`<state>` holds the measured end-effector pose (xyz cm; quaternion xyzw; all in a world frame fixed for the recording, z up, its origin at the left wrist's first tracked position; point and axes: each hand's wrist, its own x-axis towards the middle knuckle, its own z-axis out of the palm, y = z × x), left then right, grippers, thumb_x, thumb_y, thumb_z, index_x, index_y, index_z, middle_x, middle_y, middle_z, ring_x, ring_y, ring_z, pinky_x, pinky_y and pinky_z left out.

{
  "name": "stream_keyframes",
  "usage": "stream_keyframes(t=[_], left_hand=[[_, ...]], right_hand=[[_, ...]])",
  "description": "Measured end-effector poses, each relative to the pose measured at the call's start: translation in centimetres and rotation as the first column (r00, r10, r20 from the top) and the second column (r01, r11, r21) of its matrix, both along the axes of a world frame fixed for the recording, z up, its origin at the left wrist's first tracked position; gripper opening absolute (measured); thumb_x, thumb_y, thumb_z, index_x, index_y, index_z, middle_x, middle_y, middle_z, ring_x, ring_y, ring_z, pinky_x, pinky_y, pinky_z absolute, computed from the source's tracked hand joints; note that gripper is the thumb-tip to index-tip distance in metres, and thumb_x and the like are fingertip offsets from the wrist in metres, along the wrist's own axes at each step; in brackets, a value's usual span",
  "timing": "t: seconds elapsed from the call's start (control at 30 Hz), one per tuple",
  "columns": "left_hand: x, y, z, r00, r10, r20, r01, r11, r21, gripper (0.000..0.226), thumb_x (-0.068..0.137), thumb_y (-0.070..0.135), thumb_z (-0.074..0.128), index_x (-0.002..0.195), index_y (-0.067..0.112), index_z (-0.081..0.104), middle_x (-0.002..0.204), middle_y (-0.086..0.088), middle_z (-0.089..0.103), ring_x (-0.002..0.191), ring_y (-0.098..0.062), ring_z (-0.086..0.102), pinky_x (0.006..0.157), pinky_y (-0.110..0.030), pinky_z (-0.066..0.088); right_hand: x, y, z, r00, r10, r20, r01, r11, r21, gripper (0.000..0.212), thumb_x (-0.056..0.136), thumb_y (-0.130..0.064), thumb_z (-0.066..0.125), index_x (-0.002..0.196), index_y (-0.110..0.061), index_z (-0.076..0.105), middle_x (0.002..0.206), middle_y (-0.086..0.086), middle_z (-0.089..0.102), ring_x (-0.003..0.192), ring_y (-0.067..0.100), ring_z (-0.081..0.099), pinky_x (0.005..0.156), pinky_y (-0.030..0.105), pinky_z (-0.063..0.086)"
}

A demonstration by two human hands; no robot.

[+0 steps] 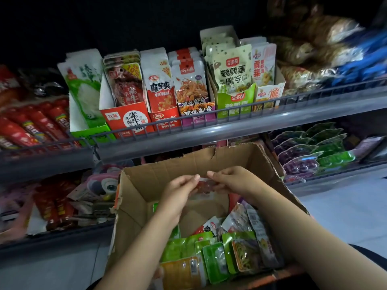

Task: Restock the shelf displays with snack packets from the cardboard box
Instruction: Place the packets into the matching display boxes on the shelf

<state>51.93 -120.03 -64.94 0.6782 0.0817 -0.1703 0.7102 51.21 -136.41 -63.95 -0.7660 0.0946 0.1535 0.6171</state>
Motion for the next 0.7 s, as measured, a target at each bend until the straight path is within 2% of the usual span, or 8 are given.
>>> stream_keyframes(t=[0.1, 0.2, 0.23, 0.3, 0.4, 0.57, 0.63, 0.7], left_hand=[[-1.0, 0.0, 2.1, 0.992, -0.026, 0.121, 0.015, 0.996, 0.092, 0.022, 0.091, 0.027, 0.059, 0.083, 0.013, 0.073, 0.088, -0.002, 0.074, 0.087, -0.013, 0.068, 0.079, -0.021, 0.052], [-2.0, 0.0, 4.2, 0.963, -0.013, 0.268, -0.039, 0.981, 0.189, 0.022, 0.091, 0.027, 0.058, 0.078, 0.016, 0.072, 0.081, 0.007, 0.073, 0.076, 0.004, 0.064, 0.065, -0.004, 0.043], [-2.3, 0.0, 4.7, 0.945, -0.007, 0.327, -0.074, 0.97, 0.233, 0.018, 0.09, 0.026, 0.06, 0.08, 0.017, 0.071, 0.081, 0.007, 0.072, 0.074, 0.006, 0.062, 0.063, -0.003, 0.042], [-2.6, 0.0, 5.6, 0.911, 0.015, 0.413, -0.133, 0.957, 0.259, 0.008, 0.088, 0.02, 0.063, 0.089, 0.016, 0.069, 0.09, 0.005, 0.07, 0.074, 0.009, 0.061, 0.063, -0.002, 0.042], [-2.5, 0.2, 6.5, 0.894, 0.078, 0.442, -0.176, 0.967, 0.185, 0.02, 0.085, 0.008, 0.066, 0.102, 0.019, 0.064, 0.103, 0.009, 0.063, 0.079, 0.014, 0.061, 0.06, -0.005, 0.046], [-1.2, 0.9, 7.1, 0.909, 0.226, 0.351, -0.224, 0.973, -0.047, 0.045, 0.078, -0.003, 0.07, 0.112, 0.024, 0.056, 0.106, 0.012, 0.063, 0.093, 0.001, 0.064, 0.066, -0.014, 0.051], [-0.5, 1.1, 7.5, 0.918, 0.224, 0.327, -0.214, 0.975, -0.067, 0.047, 0.079, -0.003, 0.069, 0.115, 0.024, 0.057, 0.105, 0.008, 0.066, 0.094, -0.005, 0.066, 0.071, -0.018, 0.052], [0.2, 1.4, 7.9, 0.915, 0.204, 0.347, -0.198, 0.979, -0.055, 0.041, 0.08, -0.002, 0.068, 0.112, 0.022, 0.061, 0.097, 0.003, 0.071, 0.086, -0.007, 0.069, 0.069, -0.018, 0.052]], right_hand=[[-0.8, -0.1, 1.3, 0.994, -0.063, 0.086, 0.061, 0.998, 0.022, 0.042, 0.084, -0.041, 0.066, 0.049, -0.019, 0.062, 0.06, 0.0, 0.061, 0.073, 0.022, 0.067, 0.087, 0.037, 0.051], [-1.3, 0.0, 2.8, 0.98, -0.082, 0.183, 0.068, 0.994, 0.084, 0.011, 0.084, -0.019, 0.069, 0.074, -0.021, 0.073, 0.074, 0.0, 0.071, 0.074, 0.012, 0.066, 0.08, 0.025, 0.052], [-1.5, 0.1, 3.3, 0.977, -0.084, 0.198, 0.062, 0.992, 0.114, 0.008, 0.083, -0.009, 0.07, 0.083, -0.017, 0.073, 0.077, 0.001, 0.071, 0.073, 0.01, 0.066, 0.076, 0.021, 0.054], [-1.5, 0.4, 4.0, 0.969, -0.088, 0.229, 0.051, 0.985, 0.164, 0.019, 0.079, 0.001, 0.07, 0.09, -0.014, 0.069, 0.078, 0.0, 0.069, 0.067, 0.006, 0.065, 0.067, 0.017, 0.054], [-1.4, 0.9, 4.8, 0.946, -0.117, 0.301, 0.055, 0.977, 0.207, 0.031, 0.076, 0.002, 0.072, 0.096, -0.021, 0.067, 0.082, -0.004, 0.069, 0.071, 0.006, 0.066, 0.065, 0.02, 0.053], [-0.9, 1.4, 5.2, 0.918, -0.169, 0.358, 0.067, 0.958, 0.28, 0.049, 0.075, 0.009, 0.071, 0.112, -0.022, 0.061, 0.077, -0.007, 0.071, 0.069, 0.011, 0.066, 0.065, 0.028, 0.053], [-0.5, 1.6, 5.3, 0.908, -0.194, 0.371, 0.09, 0.956, 0.28, 0.053, 0.075, 0.008, 0.071, 0.117, -0.02, 0.059, 0.091, -0.005, 0.07, 0.071, 0.012, 0.063, 0.069, 0.028, 0.054], [0.2, 1.8, 5.4, 0.902, -0.199, 0.384, 0.1, 0.96, 0.262, 0.053, 0.076, 0.006, 0.071, 0.12, -0.021, 0.056, 0.089, -0.004, 0.068, 0.071, 0.012, 0.062, 0.072, 0.026, 0.054]])
